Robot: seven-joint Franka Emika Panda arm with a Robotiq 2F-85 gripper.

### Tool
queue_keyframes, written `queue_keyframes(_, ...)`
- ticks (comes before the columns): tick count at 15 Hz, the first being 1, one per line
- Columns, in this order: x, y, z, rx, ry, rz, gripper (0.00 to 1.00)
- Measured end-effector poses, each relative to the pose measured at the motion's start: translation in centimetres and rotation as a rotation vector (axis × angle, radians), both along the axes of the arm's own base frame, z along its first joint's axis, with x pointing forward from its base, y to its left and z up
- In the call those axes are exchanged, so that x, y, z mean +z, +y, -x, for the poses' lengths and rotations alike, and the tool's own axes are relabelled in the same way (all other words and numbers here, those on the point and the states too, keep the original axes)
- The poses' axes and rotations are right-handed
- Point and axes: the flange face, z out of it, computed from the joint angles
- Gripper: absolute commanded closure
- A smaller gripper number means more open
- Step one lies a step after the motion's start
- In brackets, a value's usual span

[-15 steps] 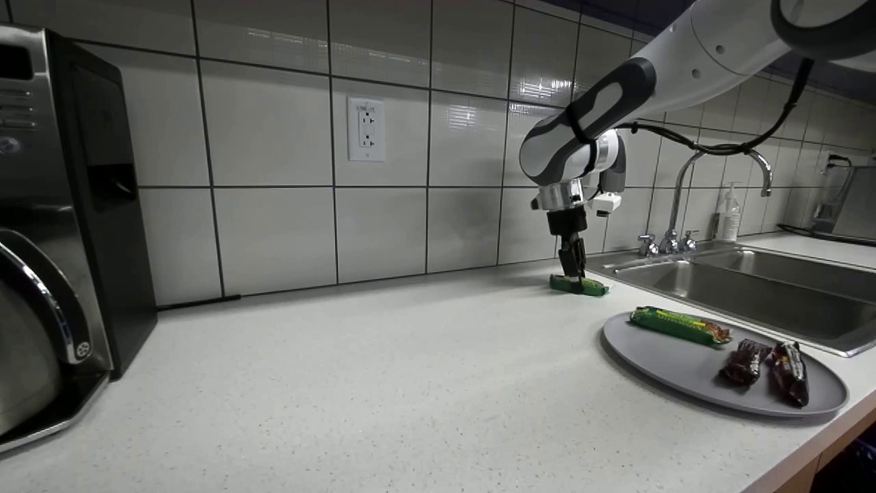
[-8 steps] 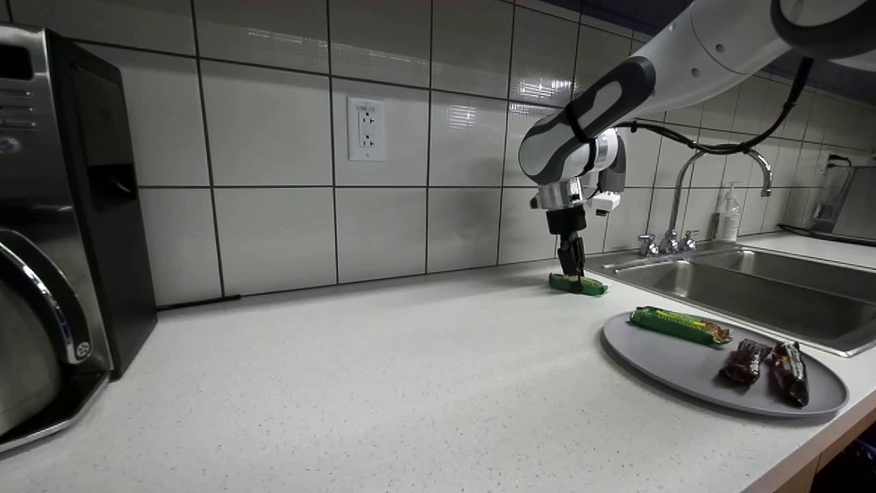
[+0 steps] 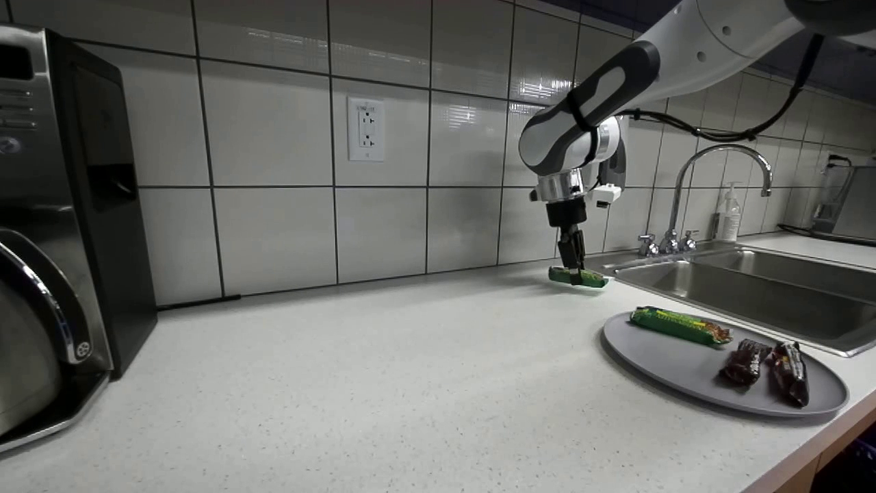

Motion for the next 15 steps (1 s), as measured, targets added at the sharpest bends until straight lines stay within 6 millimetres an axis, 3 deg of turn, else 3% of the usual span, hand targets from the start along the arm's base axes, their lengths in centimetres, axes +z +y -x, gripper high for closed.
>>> queue_keyframes(6,1.4,0.7,2.2,0.009,0.013,-0.006,0.83)
queue_keyframes(15,2.6,2.9,8.2,0.007,0.039,-0.015,0.83)
